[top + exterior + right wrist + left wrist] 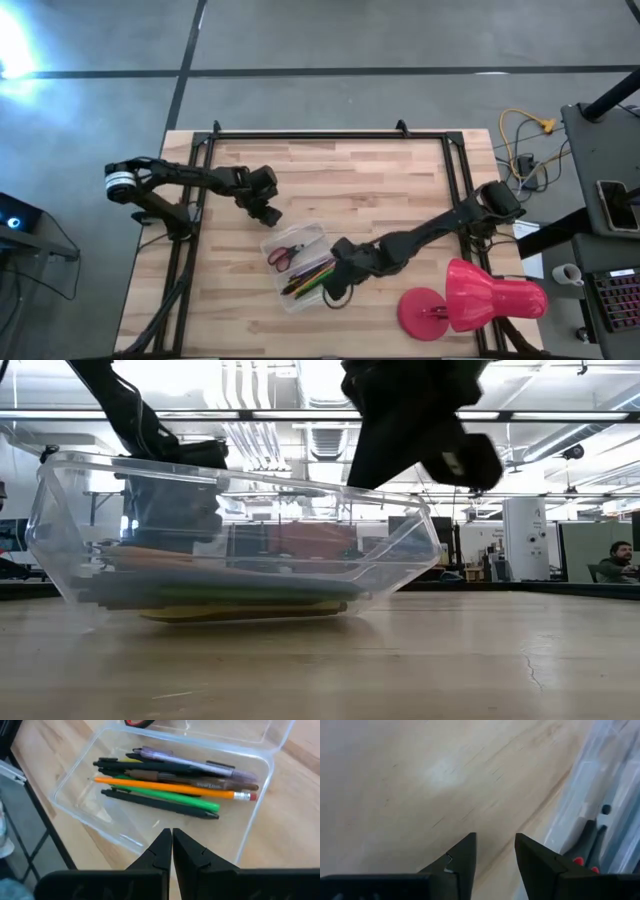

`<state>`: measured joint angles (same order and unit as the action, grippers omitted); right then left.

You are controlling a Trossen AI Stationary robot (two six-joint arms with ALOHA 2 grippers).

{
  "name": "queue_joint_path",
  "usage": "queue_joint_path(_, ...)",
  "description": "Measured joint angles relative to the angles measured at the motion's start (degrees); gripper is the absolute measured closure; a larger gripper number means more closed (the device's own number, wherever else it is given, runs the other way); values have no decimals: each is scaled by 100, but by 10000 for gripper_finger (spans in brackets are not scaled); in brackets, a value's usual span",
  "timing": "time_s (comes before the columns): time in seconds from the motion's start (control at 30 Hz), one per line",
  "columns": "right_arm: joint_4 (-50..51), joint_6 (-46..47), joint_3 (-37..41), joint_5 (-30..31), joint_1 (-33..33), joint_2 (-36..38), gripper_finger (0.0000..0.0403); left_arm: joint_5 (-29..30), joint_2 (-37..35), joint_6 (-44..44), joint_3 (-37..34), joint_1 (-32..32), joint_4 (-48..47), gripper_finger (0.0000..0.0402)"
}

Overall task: Pick & place school supplies into a supply box
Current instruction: Close the stationery box

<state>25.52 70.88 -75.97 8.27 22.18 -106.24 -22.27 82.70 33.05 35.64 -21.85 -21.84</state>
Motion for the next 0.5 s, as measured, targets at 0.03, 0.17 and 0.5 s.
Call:
queue_joint_path(0.03, -2, 107, 0, 143, 72, 0, 394, -23, 48, -10, 3, -1, 7, 280)
queue_joint_path(0.17, -18, 536, -28, 677, 351, 0, 394, -59, 122, -121, 11, -4, 18, 280)
queue_joint_path(0.5, -81, 1326, -4, 1252, 870, -39, 394, -73, 131, -240, 4, -44, 132, 280)
